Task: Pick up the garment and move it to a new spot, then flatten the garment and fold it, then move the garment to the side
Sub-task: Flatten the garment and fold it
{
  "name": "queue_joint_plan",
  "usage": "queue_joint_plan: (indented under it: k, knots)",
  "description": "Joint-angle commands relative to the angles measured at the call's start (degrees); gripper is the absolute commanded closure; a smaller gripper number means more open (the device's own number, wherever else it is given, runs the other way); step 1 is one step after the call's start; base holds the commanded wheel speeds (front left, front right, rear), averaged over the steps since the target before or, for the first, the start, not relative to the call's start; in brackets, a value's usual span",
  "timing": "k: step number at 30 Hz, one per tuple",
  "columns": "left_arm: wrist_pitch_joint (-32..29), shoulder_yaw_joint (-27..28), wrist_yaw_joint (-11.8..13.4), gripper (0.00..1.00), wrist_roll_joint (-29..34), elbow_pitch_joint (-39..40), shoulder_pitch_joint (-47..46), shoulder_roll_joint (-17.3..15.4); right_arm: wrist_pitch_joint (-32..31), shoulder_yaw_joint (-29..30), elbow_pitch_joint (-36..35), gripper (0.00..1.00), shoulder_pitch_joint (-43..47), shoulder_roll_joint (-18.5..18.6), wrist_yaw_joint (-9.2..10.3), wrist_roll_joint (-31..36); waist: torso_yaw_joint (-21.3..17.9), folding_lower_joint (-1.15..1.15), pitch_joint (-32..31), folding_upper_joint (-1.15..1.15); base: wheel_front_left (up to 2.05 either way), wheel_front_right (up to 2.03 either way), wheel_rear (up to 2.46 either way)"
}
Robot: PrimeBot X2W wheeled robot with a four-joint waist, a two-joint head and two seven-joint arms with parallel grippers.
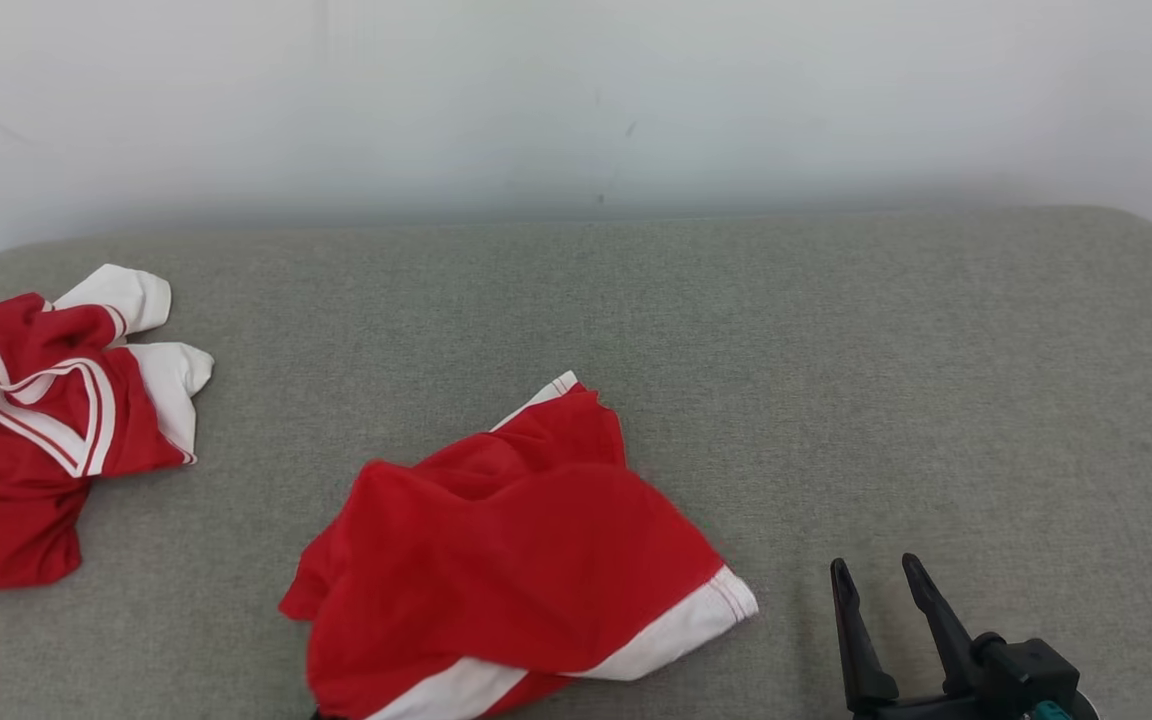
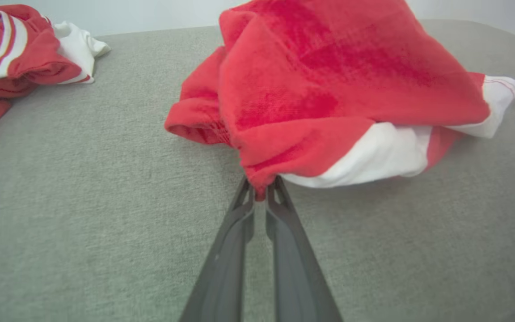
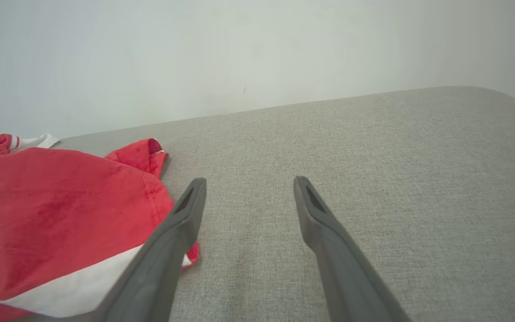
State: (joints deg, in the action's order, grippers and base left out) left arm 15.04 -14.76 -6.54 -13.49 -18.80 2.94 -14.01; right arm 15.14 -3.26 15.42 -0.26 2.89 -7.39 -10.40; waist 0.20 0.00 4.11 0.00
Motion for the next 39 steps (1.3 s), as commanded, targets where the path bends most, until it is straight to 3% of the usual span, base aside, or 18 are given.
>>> queue_joint_plan:
  k: [1, 6, 8, 9, 16, 28, 39]
  knots:
    - [0.09, -0.01, 0.08, 1.00, 0.05, -0.43, 0.79, 0.12, 0.10, 0.03, 0.16, 0.00, 0.35, -0.05, -0.20, -0.13, 0.34, 0.00, 0.00, 0.00, 0.00, 0.00, 0.00]
    - [0.09, 0.35, -0.02, 1.00, -1.21, -2.64, 1.13, 1.59, 0.10, -0.18, 1.12, 0.00, 0.58, -0.05, -0.20, -0.01, 0.90, 0.00, -0.82, 0.00, 0.00, 0.00, 0.00]
    - [0.09, 0.89, 0.00, 0.11, -1.51, -2.81, 0.91, 2.20, 0.10, -0.36, 1.28, 0.00, 0.44, -0.05, -0.20, 0.13, 1.27, 0.00, -1.14, 0.00, 0.00, 0.00, 0.00]
    - [0.09, 1.11, 0.00, 0.00, -1.49, -3.10, 1.03, 2.43, 0.10, -0.48, 1.31, 0.00, 0.39, -0.07, -0.20, 0.23, 1.43, 0.00, -1.23, 0.00, 0.00, 0.00, 0.00]
    - [0.09, 5.29, 0.64, 0.00, -1.84, -4.25, 3.13, 3.68, 0.09, -0.84, 1.02, 0.00, 0.23, -0.05, -0.20, 0.51, 2.52, 0.00, -1.52, 0.00, 0.00, 0.00, 0.00]
    - [0.09, 15.89, 0.05, 0.00, 2.50, 6.63, 4.87, 8.03, 0.09, -2.00, 2.63, 0.00, 0.60, -0.06, -0.20, 2.31, 3.90, 0.00, -2.29, 0.00, 0.00, 0.00, 0.00]
    - [0.09, 17.15, -0.76, 0.00, 5.80, 8.43, 1.50, 10.52, 0.10, -7.16, 14.15, 0.00, -4.80, 0.71, -0.20, 5.86, 3.75, 0.00, -2.94, 0.00, 0.00, 0.00, 0.00]
